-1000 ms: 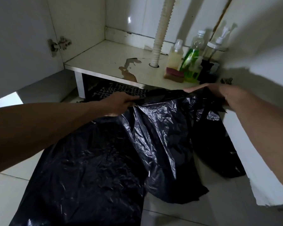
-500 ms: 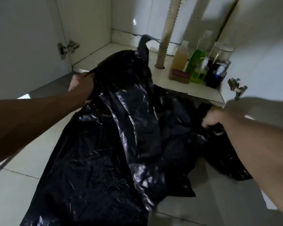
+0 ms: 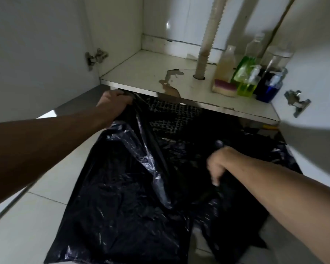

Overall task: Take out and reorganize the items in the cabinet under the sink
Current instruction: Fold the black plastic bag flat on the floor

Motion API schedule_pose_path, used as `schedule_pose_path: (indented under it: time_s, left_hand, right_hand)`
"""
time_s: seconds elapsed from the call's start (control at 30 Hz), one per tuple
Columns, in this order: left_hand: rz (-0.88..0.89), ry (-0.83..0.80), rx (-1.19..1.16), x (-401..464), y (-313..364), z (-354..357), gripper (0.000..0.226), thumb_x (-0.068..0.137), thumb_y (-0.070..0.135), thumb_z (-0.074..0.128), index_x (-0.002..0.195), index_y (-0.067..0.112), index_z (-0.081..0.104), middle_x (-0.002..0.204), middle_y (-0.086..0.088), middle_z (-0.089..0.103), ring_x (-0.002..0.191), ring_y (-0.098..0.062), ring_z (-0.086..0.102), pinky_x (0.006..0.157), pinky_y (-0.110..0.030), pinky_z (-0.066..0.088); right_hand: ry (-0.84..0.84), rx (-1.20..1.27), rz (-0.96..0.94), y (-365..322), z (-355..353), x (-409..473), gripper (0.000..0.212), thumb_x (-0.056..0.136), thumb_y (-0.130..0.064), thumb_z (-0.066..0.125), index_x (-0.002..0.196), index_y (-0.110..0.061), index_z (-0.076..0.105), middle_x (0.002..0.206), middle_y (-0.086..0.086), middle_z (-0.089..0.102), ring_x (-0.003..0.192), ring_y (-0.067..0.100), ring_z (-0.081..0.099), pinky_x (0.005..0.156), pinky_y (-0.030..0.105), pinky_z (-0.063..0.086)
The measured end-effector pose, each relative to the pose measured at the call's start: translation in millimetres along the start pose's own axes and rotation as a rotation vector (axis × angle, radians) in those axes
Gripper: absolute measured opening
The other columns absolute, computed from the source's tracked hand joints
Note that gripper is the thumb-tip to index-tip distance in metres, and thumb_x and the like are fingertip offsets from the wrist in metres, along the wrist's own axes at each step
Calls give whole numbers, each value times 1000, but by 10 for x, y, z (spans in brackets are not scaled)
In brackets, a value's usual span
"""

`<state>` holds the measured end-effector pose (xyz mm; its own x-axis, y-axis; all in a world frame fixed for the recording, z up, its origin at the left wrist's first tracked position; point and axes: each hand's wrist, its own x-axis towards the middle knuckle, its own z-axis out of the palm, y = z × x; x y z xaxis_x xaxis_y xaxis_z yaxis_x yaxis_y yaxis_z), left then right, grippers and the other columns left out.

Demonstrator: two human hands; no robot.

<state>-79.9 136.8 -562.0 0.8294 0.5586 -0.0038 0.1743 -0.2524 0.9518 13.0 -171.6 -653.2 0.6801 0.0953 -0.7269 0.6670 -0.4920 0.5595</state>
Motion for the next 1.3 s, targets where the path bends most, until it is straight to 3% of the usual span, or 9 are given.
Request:
schedule_pose_path:
  time_s: [0.1,0.27,0.4,0.57,0.73,0.83,1.0,1.1,1.3]
  left_hand:
    - [75,-132,61,-57,132,-51,7,69,18,76,71,22,71,70,-2,68,68,-19,65,68,-30,54]
    - [146,-319,-2,-93,421,-116,16,79,38,78,76,24,70,75,-3,69,72,-22,66,68,-31,50]
    - [58,-326,-214,-37,759,-71,45,87,51,67,106,11,71,103,-10,74,93,-27,72,81,-35,57]
    - [-73,-205,-236,193,833,-298,47,82,51,69,106,10,68,102,-10,73,82,-22,71,77,-33,58]
    - [-403,-68,-99,80,120,-583,74,83,82,33,107,17,56,90,-14,57,72,-25,55,69,-37,45]
    - [-656,-357,-119,-319,-614,-378,110,74,91,35,149,10,29,137,-31,48,116,-51,54,92,-67,44]
    - [-800,-730,-26,-839,-971,234,117,71,92,37,155,14,21,153,-29,31,135,-47,40,102,-62,39]
    - [-838,-654,-35,-893,-1057,363,111,76,92,24,149,11,37,144,-28,45,128,-47,47,100,-63,43]
    - [-870,-380,-508,-922,-1039,359,111,76,91,29,145,3,39,131,-36,53,115,-49,57,84,-63,53]
  right_hand:
    - [-266,71,102,356,135,-74,78,76,-56,77,141,-20,54,146,3,50,126,25,49,107,34,38]
    - [250,1120,-198,640,-189,-309,46,75,-51,80,104,-18,65,105,5,66,95,19,61,73,28,52]
    - [-99,1474,-651,196,-461,-342,70,40,-67,90,96,-32,70,102,9,68,91,20,62,65,27,45]
    - [-180,1739,-1019,-193,-659,-520,24,85,-26,63,98,-13,80,103,8,76,95,21,71,103,42,43]
    - [8,2296,-764,-149,-727,-430,25,102,-23,51,103,-4,67,80,10,74,66,18,72,66,32,61]
    - [-122,2036,-451,-279,-499,-173,33,104,-25,48,109,5,62,79,21,73,64,30,73,64,46,63]
    - [-192,1553,-419,-481,-554,-222,42,96,-34,65,120,1,65,100,18,74,80,32,73,68,44,62]
    - [-93,1925,-631,-435,-758,-367,29,98,-27,62,111,-3,68,97,14,75,82,26,74,78,41,62]
    - [-83,2630,-1043,-303,-923,-607,33,100,-12,33,119,4,54,84,20,72,66,26,74,56,32,62]
